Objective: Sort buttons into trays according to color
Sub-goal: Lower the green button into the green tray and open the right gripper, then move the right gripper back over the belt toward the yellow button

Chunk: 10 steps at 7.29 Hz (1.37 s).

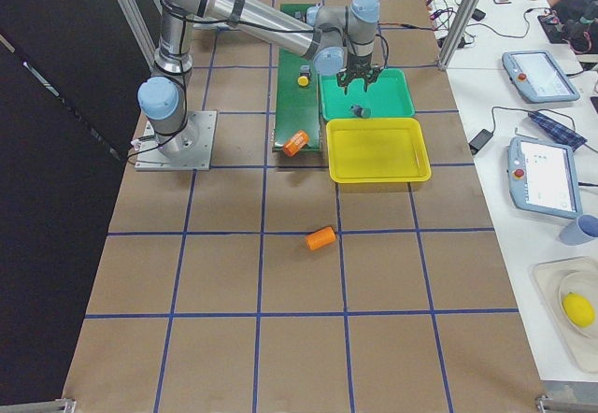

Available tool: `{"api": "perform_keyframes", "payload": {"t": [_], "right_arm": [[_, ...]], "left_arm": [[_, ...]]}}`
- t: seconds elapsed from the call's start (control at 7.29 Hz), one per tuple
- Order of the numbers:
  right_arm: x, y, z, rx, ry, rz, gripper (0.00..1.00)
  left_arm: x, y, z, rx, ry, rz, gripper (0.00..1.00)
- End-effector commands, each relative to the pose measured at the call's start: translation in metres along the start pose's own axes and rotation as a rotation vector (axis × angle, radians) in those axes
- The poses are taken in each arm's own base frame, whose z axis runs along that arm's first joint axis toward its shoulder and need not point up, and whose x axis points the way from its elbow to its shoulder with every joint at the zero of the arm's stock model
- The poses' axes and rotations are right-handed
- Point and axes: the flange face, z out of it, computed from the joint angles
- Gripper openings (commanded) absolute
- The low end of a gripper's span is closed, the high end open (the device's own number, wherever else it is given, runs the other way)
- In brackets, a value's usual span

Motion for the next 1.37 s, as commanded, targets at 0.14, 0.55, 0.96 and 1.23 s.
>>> {"api": "perform_keyframes", "payload": {"t": [0.14, 0.55, 0.96, 1.23], "right_arm": [[-0.002, 0.008, -0.004, -0.009, 0.003, 0.015, 0.97], [-0.055, 0.022, -0.003, -0.050, -0.048, 0.031, 0.99], [-0.137, 0.064, 0.015, -0.008, -0.119, 0.078, 0.97], [-0.170, 0.068, 0.028, 0.009, -0.149, 0.108, 0.97]], "left_arm": [[0.001, 0.003, 0.002, -0.001, 0.011, -0.002, 1.00], [0.001, 0.003, 0.001, 0.001, 0.011, -0.002, 1.00], [0.001, 0.002, 0.001, 0.008, 0.010, -0.004, 1.00], [0.001, 0.002, 0.002, 0.007, 0.010, -0.005, 1.00]]}}
